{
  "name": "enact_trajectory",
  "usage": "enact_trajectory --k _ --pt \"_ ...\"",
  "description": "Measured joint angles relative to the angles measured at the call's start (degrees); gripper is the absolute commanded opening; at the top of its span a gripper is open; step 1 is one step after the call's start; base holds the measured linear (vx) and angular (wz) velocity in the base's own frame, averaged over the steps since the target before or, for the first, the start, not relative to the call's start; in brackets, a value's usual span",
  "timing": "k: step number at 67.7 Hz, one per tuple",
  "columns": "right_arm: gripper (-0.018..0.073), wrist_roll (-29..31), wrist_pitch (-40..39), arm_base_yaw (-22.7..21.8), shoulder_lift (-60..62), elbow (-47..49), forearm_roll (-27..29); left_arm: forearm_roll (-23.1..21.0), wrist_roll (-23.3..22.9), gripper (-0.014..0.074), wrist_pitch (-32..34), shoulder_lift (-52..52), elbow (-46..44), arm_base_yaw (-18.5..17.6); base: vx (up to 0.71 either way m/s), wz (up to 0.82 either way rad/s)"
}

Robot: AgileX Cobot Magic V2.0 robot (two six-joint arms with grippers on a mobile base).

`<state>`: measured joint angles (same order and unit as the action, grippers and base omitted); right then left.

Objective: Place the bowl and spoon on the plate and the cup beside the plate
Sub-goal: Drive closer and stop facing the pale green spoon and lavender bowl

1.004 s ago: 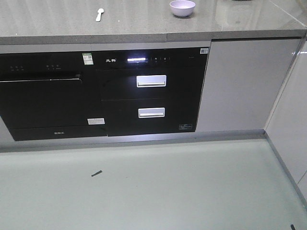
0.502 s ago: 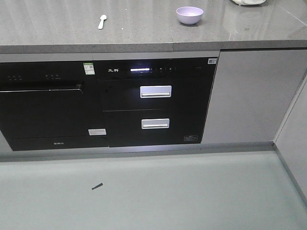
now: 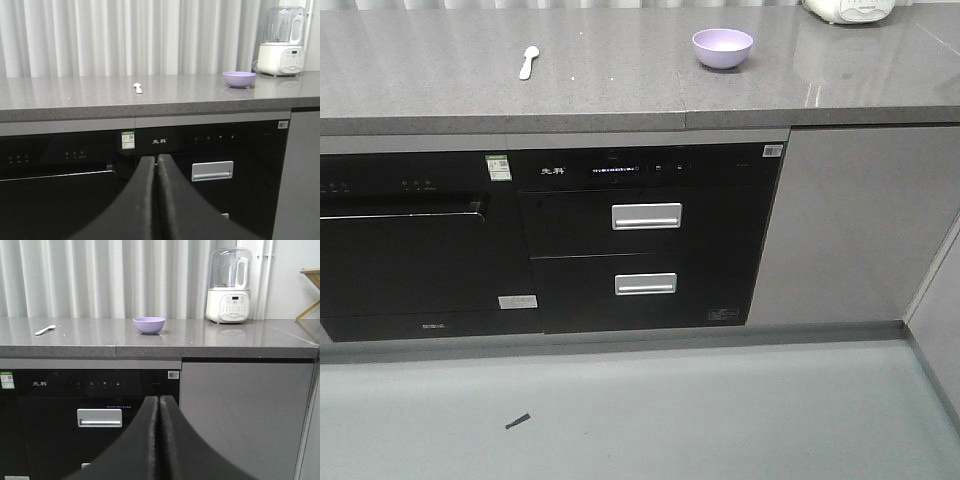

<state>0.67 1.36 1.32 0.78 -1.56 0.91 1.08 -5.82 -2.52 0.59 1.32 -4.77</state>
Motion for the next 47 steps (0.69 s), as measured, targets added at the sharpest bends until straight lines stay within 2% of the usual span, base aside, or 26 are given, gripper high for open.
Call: enact_trajectory --k 47 --pt "-0.0011 0.0 0.0 0.0 0.0 0.0 0.0 0.0 0.0 -0.0006 0.0 0.0 0.0 0.0 0.15 -0.02"
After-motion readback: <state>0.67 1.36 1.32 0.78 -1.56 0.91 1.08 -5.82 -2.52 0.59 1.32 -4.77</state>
